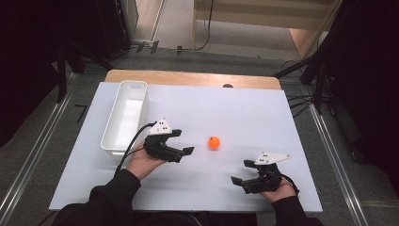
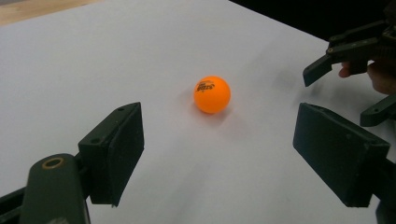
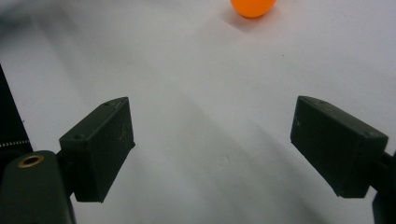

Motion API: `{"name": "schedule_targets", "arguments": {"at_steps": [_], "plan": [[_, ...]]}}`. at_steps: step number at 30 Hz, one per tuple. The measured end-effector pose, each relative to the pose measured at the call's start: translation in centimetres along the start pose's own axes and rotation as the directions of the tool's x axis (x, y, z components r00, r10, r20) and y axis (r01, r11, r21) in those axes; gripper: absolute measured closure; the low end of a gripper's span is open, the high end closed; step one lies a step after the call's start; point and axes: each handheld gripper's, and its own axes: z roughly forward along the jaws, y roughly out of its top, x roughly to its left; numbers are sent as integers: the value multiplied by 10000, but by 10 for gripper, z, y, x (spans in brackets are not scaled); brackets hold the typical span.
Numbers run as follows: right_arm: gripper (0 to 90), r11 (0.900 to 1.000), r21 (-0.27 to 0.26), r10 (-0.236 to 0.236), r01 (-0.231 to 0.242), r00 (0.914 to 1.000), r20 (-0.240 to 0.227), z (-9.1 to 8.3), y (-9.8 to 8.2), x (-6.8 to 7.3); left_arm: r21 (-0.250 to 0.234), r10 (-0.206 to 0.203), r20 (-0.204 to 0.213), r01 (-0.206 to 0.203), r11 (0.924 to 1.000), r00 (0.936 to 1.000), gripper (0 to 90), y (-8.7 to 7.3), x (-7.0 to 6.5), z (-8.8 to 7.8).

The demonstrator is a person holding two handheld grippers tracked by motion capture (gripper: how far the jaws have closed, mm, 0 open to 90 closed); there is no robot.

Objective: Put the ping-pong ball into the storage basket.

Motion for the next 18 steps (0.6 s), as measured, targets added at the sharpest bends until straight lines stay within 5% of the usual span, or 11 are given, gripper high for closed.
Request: {"name": "schedule_targets", "arguments": {"at_steps": [6,18], "plan": [[119,10000,13,51,-51,10000,82,0,0,-1,225,184,-154,-180,9996,9997,165,4,1,5],[119,10000,33,80,-80,10000,50,0,-1,-2,437,-30,208,21,9990,9998,166,9,4,18]]}}
